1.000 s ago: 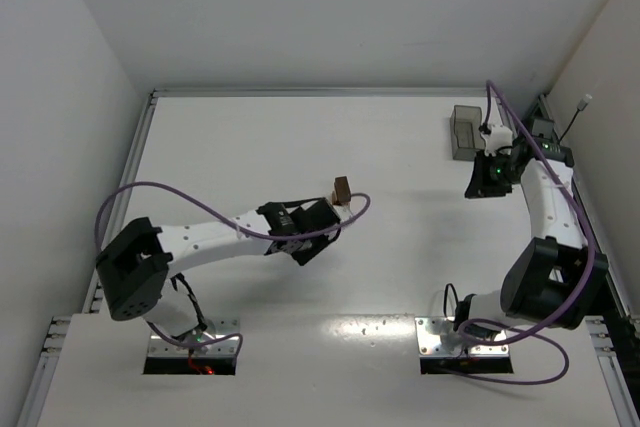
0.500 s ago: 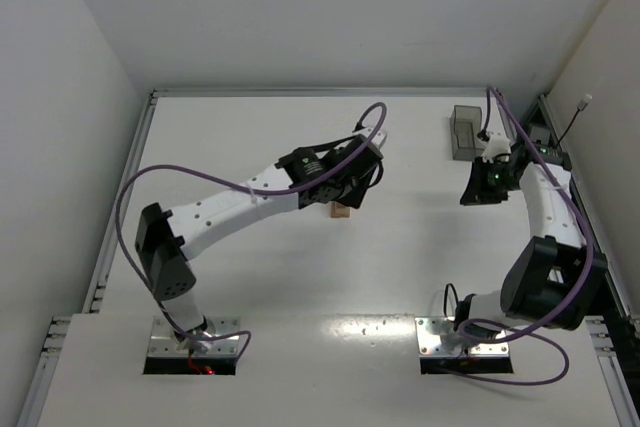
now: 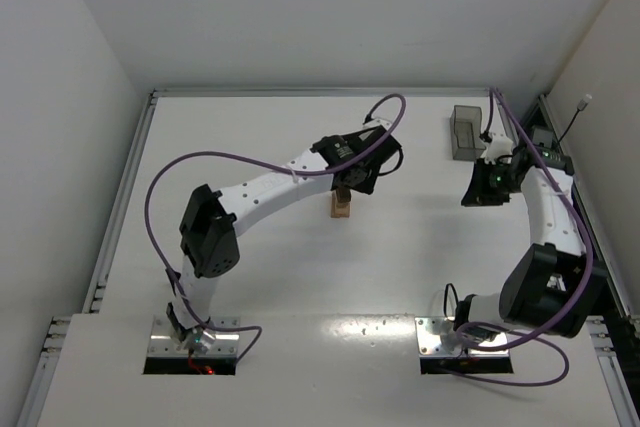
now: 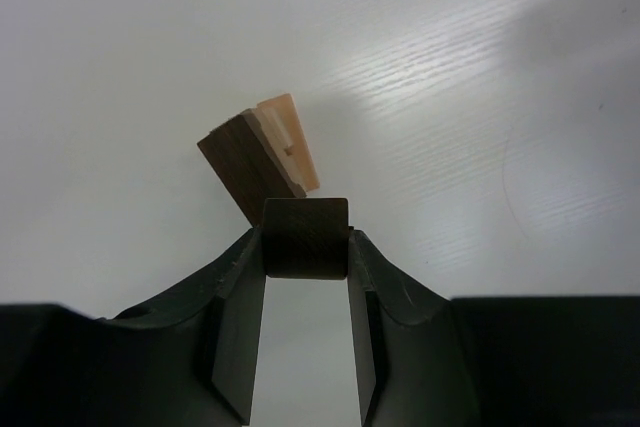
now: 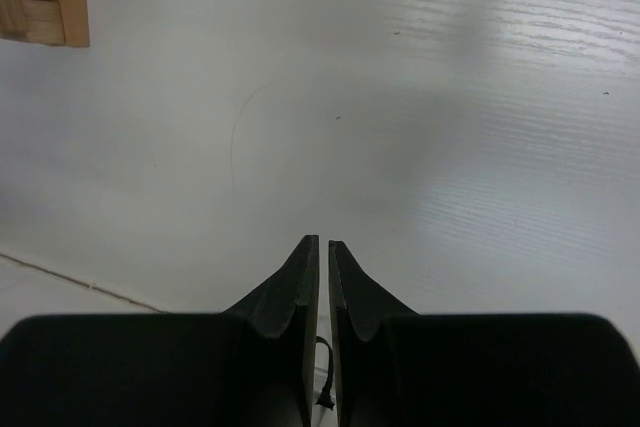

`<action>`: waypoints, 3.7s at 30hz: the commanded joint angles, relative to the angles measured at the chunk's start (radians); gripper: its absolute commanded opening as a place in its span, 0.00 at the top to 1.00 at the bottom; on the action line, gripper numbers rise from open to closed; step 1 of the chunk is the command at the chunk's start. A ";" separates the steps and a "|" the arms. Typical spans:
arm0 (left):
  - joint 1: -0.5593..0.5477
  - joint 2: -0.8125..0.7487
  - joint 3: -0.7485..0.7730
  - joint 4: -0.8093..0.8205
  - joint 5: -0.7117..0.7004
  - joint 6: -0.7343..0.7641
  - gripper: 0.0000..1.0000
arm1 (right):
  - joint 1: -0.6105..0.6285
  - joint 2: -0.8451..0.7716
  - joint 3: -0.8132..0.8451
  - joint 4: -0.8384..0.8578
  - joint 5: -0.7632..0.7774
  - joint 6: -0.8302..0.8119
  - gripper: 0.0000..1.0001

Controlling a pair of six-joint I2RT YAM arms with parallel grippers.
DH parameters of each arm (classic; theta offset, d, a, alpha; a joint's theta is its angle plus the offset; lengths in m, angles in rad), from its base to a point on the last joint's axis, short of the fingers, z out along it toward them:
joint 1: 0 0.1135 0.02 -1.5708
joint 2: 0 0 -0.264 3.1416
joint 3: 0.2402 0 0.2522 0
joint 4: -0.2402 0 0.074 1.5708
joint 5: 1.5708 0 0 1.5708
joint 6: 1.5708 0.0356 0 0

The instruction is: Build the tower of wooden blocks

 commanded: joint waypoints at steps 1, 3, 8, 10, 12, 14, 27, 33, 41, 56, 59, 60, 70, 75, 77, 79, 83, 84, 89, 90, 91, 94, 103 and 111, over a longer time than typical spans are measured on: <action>0.044 0.008 0.038 -0.007 -0.008 -0.035 1.00 | -0.005 -0.035 -0.006 0.013 -0.024 0.009 0.94; 0.071 0.017 0.026 -0.007 -0.007 -0.048 1.00 | -0.005 -0.035 -0.006 0.013 -0.033 0.009 0.94; 0.107 0.037 0.015 -0.007 0.011 -0.060 1.00 | -0.005 -0.035 -0.016 0.022 -0.033 0.009 0.94; 0.117 0.048 0.015 -0.007 0.011 -0.060 1.00 | -0.005 -0.035 -0.016 0.022 -0.033 0.009 0.93; 0.126 0.057 0.015 -0.007 0.033 -0.060 1.00 | -0.005 -0.035 -0.016 0.022 -0.033 0.009 0.93; 0.126 0.057 0.015 -0.007 0.033 -0.060 1.00 | -0.005 -0.035 -0.016 0.022 -0.033 0.009 0.93; 0.135 0.066 -0.027 -0.007 0.095 -0.051 1.00 | -0.014 -0.026 -0.025 0.022 -0.042 0.009 0.90; 0.135 0.066 -0.048 0.002 0.114 -0.042 1.00 | -0.014 -0.017 -0.025 0.022 -0.042 0.009 0.90; 0.153 0.066 -0.067 0.002 0.146 -0.031 0.96 | -0.014 -0.017 -0.025 0.022 -0.042 0.009 0.90; 0.163 0.066 -0.058 0.021 0.184 -0.022 0.62 | -0.014 -0.017 -0.025 0.022 -0.052 0.009 0.90; 0.163 0.066 -0.067 0.021 0.184 -0.012 0.55 | -0.014 -0.017 -0.025 0.022 -0.052 0.009 0.89; 0.163 0.066 -0.067 0.021 0.184 -0.012 0.54 | -0.014 -0.017 -0.025 0.022 -0.052 0.009 0.89; 0.163 -0.009 -0.057 0.041 0.212 0.008 0.32 | -0.014 -0.026 -0.035 0.022 -0.061 -0.009 0.89; 0.163 -0.105 -0.093 0.070 0.176 0.086 0.28 | -0.014 -0.035 -0.045 0.022 -0.061 -0.028 0.85; 0.163 -0.166 -0.156 0.070 0.134 0.142 0.22 | -0.014 -0.044 -0.045 0.002 -0.061 -0.054 0.79; 0.181 -0.229 -0.266 0.093 0.109 0.176 0.11 | -0.004 -0.054 -0.035 0.002 -0.073 -0.075 0.65; 0.271 -0.407 -0.481 0.163 0.239 0.239 0.07 | -0.004 -0.054 -0.035 -0.007 -0.073 -0.085 0.51; 0.304 -0.437 -0.515 0.163 0.249 0.248 0.06 | -0.004 -0.054 -0.035 -0.007 -0.073 -0.097 0.49; 0.417 -0.608 -0.711 0.216 0.310 0.316 0.06 | -0.004 -0.034 -0.006 -0.039 -0.052 -0.158 0.43; 0.461 -0.631 -0.736 0.226 0.321 0.325 0.06 | -0.004 -0.034 0.007 -0.051 -0.052 -0.169 0.42; 0.483 -0.653 -0.759 0.245 0.341 0.342 0.06 | -0.004 -0.034 0.042 -0.051 -0.036 -0.183 0.39; 0.557 -0.719 -0.842 0.274 0.364 0.365 0.02 | -0.004 -0.008 0.121 -0.078 -0.036 -0.227 0.35; 0.744 -0.787 -1.023 0.360 0.437 0.397 0.02 | -0.013 0.075 0.117 0.014 -0.021 -0.217 0.32; 0.772 -0.776 -1.023 0.360 0.459 0.385 0.02 | -0.013 0.085 0.073 0.070 -0.012 -0.206 0.32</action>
